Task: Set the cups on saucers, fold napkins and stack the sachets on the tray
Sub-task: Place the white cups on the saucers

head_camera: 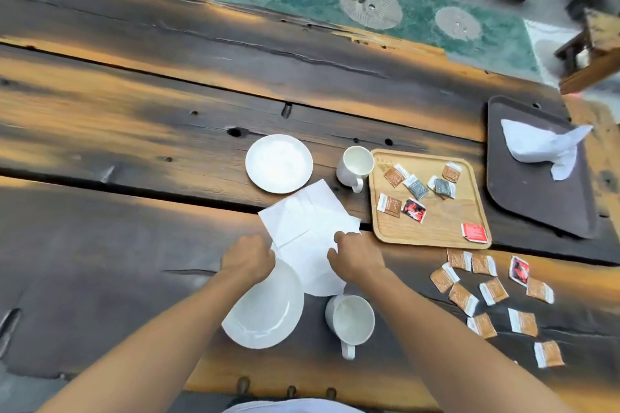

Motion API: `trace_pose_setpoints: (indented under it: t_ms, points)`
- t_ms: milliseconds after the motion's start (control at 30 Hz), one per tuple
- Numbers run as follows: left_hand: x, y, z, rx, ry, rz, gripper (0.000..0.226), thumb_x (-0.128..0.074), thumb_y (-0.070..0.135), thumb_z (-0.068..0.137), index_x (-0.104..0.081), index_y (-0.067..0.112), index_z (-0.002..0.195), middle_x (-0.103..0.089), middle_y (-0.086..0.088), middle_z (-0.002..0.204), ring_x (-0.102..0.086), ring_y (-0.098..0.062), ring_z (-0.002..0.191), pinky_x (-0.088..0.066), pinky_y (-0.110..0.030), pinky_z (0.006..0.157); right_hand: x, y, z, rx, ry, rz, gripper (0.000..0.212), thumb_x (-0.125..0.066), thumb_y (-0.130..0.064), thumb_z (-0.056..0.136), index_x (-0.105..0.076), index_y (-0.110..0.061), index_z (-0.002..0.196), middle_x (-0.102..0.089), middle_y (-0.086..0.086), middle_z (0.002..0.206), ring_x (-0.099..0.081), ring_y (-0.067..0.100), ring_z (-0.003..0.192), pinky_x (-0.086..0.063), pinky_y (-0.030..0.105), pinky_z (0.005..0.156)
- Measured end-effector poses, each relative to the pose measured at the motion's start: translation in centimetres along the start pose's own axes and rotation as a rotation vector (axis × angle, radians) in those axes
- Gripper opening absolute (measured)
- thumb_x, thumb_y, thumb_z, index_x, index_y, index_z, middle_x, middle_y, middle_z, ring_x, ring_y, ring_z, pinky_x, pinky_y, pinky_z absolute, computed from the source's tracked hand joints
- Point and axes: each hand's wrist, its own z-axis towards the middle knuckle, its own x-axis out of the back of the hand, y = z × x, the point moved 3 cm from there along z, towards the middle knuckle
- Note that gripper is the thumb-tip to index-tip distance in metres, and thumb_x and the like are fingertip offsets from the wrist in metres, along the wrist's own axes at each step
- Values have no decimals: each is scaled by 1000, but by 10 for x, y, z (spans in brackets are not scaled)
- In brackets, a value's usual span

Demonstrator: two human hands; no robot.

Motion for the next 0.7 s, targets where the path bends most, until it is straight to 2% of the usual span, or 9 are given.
trace_pose_setpoints:
  t_ms: [100, 200, 500, 600, 700]
  points:
    - [-3, 7, 8, -15, -36, -25, 18, -44, 28, 90, -55, 16, 84, -66, -10, 103, -60, -29, 89, -51, -33, 72, 3, 5, 4, -16, -13, 6, 35, -40, -33, 94, -54, -12, 117, -60, 11, 116, -55, 33, 108, -37, 34, 71]
    - [0, 26, 17, -30, -56, -92, 23, -45, 27, 89, -61, 12, 96, -64, -9, 107, -60, -30, 97, -53, -37, 83, 9, 10, 10, -21, -27, 3, 37, -40, -34, 94, -55, -12, 120, -60, 12, 118, -56, 33, 107, -41, 36, 72]
    - [-5, 70, 46, -22, -101, -77, 22, -44, 28, 88, -60, 17, 97, -63, -3, 99, -58, -25, 92, -46, -30, 70, 18, 46, 42, -101, -54, 125, 37, -42, -33, 93, -55, -14, 123, -62, 10, 117, -59, 32, 105, -45, 37, 76]
    - [-11, 83, 54, -34, -137, -45, 22, -44, 29, 88, -60, 17, 98, -63, -3, 102, -58, -25, 94, -47, -30, 73, 10, 62, 46, -130, -89, 147, 39, -43, -34, 93, -55, -14, 124, -61, 10, 119, -59, 32, 108, -46, 38, 80]
    - [-15, 98, 62, -54, -165, -41, 22, -44, 29, 88, -60, 17, 98, -63, -2, 102, -58, -24, 95, -49, -32, 76, 6, 75, 54, -155, -123, 163, 35, -43, -34, 91, -56, -15, 117, -61, 10, 117, -59, 33, 106, -44, 37, 76]
